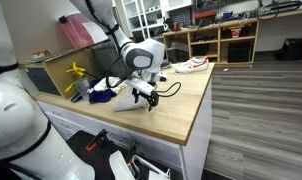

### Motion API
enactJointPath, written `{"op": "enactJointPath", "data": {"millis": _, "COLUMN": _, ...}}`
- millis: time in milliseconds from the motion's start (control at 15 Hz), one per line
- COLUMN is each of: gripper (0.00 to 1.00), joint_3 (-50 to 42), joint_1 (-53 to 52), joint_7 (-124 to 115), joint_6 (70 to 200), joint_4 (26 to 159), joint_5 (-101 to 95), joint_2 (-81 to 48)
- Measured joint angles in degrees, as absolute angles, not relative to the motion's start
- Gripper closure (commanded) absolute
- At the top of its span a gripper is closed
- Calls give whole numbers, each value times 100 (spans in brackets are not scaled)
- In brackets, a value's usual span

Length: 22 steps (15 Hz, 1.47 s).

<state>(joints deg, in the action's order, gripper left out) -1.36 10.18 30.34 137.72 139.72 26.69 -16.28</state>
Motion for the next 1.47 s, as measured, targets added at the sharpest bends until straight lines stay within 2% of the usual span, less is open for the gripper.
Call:
{"op": "enactJointPath", "data": {"millis": 400, "gripper": 0, "joint_3": 110, "joint_1": 1065, "joint_7": 3034, "joint_6": 14092, "joint_4": 13877, "joint_5": 2720, "joint_2": -1810}}
{"op": "enactJointPath", "data": {"millis": 467, "gripper": 25, "joint_3": 157, "joint_1": 1075, "joint_7": 3034, "joint_6": 14108, "joint_4": 13854, "joint_5": 2733, "joint_2": -1822}}
{"op": "enactJointPath", "data": {"millis": 533, "gripper": 26, "joint_3": 201, "joint_1": 1084, "joint_7": 3034, "joint_6": 14115, "joint_4": 13835, "joint_5": 2747, "joint_2": -1831}}
{"op": "enactJointPath", "data": {"millis": 1133, "gripper": 95, "joint_3": 397, "joint_1": 1163, "joint_7": 3033, "joint_6": 14117, "joint_4": 13740, "joint_5": 3281, "joint_2": -1946}}
{"op": "enactJointPath", "data": {"millis": 1200, "gripper": 99, "joint_3": 408, "joint_1": 1163, "joint_7": 3033, "joint_6": 14116, "joint_4": 13739, "joint_5": 3315, "joint_2": -1946}}
{"op": "enactJointPath", "data": {"millis": 1467, "gripper": 98, "joint_3": 460, "joint_1": 1163, "joint_7": 3033, "joint_6": 14050, "joint_4": 13693, "joint_5": 3412, "joint_2": -1939}}
